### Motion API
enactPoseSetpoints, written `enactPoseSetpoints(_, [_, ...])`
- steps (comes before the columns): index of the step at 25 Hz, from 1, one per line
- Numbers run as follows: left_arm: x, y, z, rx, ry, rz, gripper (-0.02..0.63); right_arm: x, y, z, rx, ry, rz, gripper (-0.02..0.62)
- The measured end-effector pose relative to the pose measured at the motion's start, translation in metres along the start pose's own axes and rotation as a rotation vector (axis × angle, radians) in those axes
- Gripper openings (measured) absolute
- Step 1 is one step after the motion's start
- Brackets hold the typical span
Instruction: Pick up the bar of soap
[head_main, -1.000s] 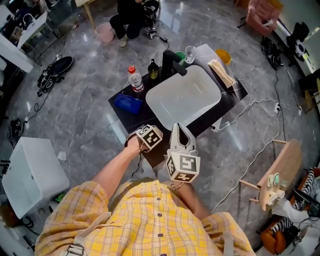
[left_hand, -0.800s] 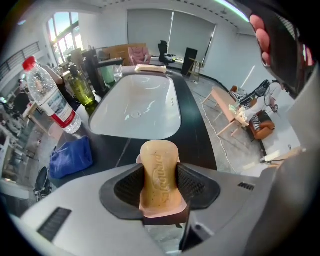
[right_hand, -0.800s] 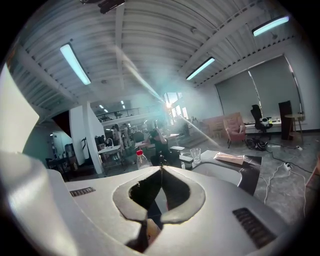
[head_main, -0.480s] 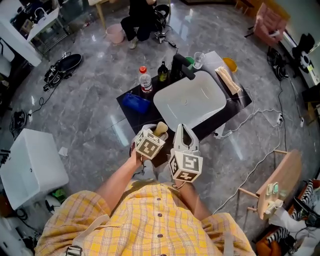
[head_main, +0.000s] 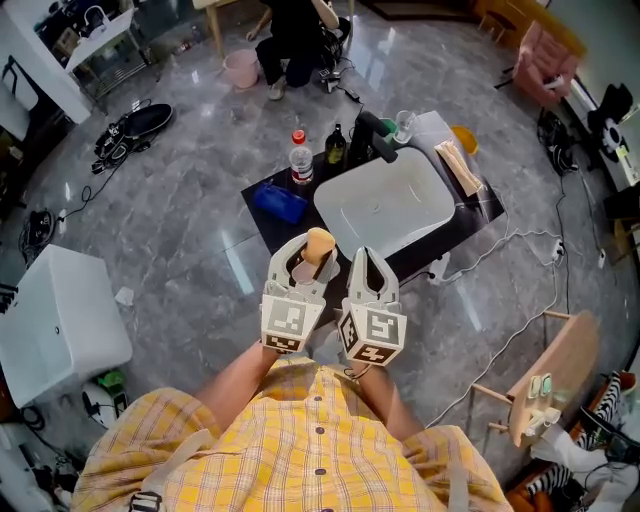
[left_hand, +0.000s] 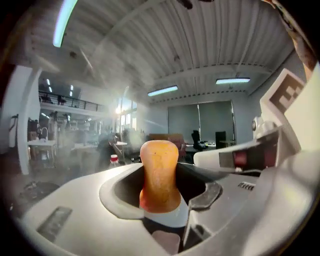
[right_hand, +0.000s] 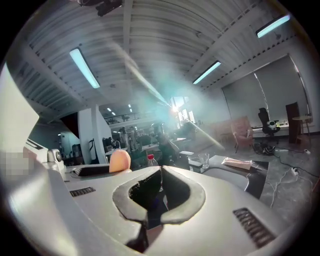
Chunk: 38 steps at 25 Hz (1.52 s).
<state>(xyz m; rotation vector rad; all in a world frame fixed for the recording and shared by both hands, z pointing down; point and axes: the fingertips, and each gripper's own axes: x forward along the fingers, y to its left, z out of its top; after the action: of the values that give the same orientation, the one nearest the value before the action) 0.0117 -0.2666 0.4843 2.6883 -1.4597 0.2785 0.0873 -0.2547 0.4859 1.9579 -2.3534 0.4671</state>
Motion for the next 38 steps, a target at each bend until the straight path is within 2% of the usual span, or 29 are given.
enactPoseSetpoints(3, [-0.016,-0.003,0.028,0.021,-0.104,0.016,0.202,-0.006,0.006,0.003,-0.018,-0.013,0.016,0.02])
enactPoseSetpoints(7, [-0.025,-0.012,0.039,0.025,-0.154,0.001,0.202,-0.013,0.012,0.008,-0.043,-0.037,0.028,0.02])
enactPoseSetpoints(16, [-0.034,-0.012,0.048,0.03,-0.162,0.01,0.202,-0.024,0.024,0.024,-0.11,-0.098,0.045,0.02])
enactPoseSetpoints(20, [-0.037,-0.011,0.055,0.036,-0.192,0.018,0.202,-0.028,0.025,0.033,-0.16,-0.137,0.039,0.02])
enactPoseSetpoints(26, [-0.038,-0.012,0.052,0.026,-0.155,0.019,0.202,-0.032,0.032,0.045,-0.156,-0.184,0.068,0.02])
enactPoseSetpoints(30, [-0.041,-0.008,0.058,0.026,-0.214,0.033,0.202,-0.034,0.036,0.047,-0.167,-0.196,0.071,0.02])
enactPoseSetpoints(34, [-0.045,-0.006,0.053,0.022,-0.165,0.032,0.202,-0.037,0.038,0.048,-0.167,-0.202,0.071,0.02])
enactPoseSetpoints(38, [-0.047,-0.005,0.054,0.018,-0.184,0.036,0.202,-0.038,0.038,0.047,-0.167,-0.196,0.06,0.02])
